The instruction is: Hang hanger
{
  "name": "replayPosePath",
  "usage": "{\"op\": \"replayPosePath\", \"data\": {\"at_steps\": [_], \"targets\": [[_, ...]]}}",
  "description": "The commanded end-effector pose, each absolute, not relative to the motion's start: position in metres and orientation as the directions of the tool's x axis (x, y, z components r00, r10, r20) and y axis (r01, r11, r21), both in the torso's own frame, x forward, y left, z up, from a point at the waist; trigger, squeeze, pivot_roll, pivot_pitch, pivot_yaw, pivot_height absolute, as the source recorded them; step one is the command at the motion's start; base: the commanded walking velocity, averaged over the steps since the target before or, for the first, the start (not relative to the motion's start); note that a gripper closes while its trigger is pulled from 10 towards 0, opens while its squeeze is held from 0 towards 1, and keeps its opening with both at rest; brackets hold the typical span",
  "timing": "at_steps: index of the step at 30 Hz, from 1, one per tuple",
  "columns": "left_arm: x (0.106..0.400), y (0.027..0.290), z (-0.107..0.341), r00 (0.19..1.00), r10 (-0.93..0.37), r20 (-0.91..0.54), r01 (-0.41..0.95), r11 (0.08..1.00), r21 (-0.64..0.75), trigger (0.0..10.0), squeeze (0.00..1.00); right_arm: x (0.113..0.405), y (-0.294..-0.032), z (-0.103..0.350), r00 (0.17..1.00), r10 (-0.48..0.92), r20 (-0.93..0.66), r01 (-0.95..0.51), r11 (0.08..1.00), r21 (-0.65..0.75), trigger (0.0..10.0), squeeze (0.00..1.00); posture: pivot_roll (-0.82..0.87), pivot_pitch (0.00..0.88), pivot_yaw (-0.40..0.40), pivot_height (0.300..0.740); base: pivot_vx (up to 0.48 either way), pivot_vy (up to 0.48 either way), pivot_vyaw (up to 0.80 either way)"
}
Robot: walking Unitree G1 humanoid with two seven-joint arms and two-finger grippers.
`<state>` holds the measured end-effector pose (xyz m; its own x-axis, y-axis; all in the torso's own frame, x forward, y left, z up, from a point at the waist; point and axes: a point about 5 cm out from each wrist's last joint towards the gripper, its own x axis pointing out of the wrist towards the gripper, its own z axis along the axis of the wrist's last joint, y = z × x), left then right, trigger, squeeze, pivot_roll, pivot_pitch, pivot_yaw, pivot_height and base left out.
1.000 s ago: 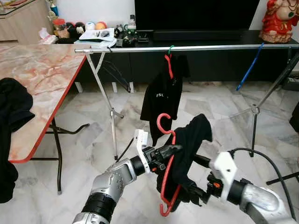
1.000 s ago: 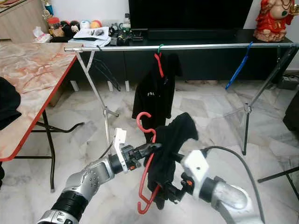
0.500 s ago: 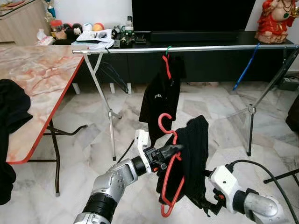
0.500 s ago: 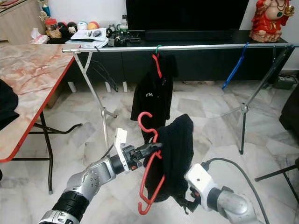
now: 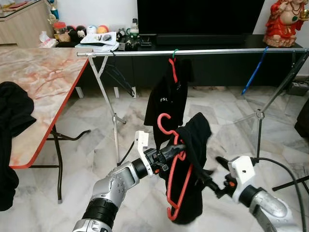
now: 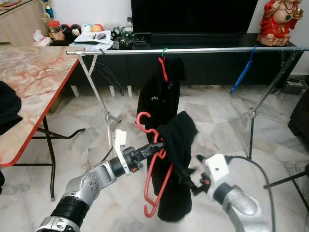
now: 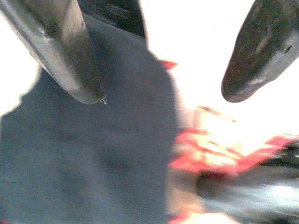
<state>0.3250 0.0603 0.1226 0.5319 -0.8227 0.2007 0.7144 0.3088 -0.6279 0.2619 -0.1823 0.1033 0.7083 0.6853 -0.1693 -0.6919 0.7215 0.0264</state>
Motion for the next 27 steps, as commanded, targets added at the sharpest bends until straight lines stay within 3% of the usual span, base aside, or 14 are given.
{"op": "replayPosePath", "data": {"at_steps": [1,3,7,11,13,15,24,27], "targets": [[0.325,0.058,0.134,0.513,-0.823,0.243,0.745,0.288,-0.601,10.0,0.00,0.252,-0.176,0.099,0.630,0.754,-0.187,-0.759,0.649,0.056,10.0,0.00,-0.09,0.086,0.044,0.740,0.000,0.000,0.00],[0.325,0.058,0.134,0.513,-0.824,0.243,0.746,0.288,-0.600,10.0,0.00,0.239,-0.179,0.080,0.550,0.763,-0.339,-0.811,0.585,0.001,10.0,0.00,-0.09,0.084,0.045,0.740,0.000,0.000,0.00],[0.326,0.059,0.134,0.515,-0.822,0.243,0.746,0.290,-0.600,10.0,0.00,0.232,-0.184,0.071,0.507,0.756,-0.413,-0.831,0.557,-0.001,10.0,0.00,-0.09,0.083,0.045,0.740,0.000,0.000,0.00],[0.328,0.062,0.136,0.527,-0.813,0.249,0.741,0.296,-0.602,10.0,0.00,0.219,-0.200,0.046,0.387,0.641,-0.663,-0.884,0.463,-0.068,10.0,0.00,-0.09,0.081,0.045,0.740,0.000,0.000,0.00],[0.328,0.063,0.137,0.528,-0.810,0.255,0.742,0.295,-0.602,10.0,0.00,0.212,-0.214,0.028,0.311,0.496,-0.811,-0.919,0.375,-0.124,10.0,0.00,-0.09,0.079,0.043,0.740,0.000,0.000,0.00],[0.328,0.063,0.138,0.528,-0.809,0.256,0.743,0.294,-0.601,10.0,0.00,0.212,-0.215,0.027,0.305,0.487,-0.818,-0.920,0.372,-0.122,10.0,0.00,-0.09,0.077,0.043,0.740,0.000,0.000,0.00],[0.328,0.067,0.137,0.533,-0.808,0.251,0.743,0.305,-0.596,10.0,0.00,0.223,-0.201,0.043,0.406,0.619,-0.672,-0.874,0.479,-0.087,10.0,0.00,-0.08,0.076,0.046,0.740,0.000,0.000,0.00],[0.325,0.071,0.128,0.520,-0.836,0.175,0.763,0.362,-0.536,10.0,0.00,0.249,-0.217,0.069,0.690,0.546,-0.474,-0.687,0.700,-0.195,10.0,0.00,-0.09,0.078,0.046,0.740,0.000,0.000,0.00]]}}
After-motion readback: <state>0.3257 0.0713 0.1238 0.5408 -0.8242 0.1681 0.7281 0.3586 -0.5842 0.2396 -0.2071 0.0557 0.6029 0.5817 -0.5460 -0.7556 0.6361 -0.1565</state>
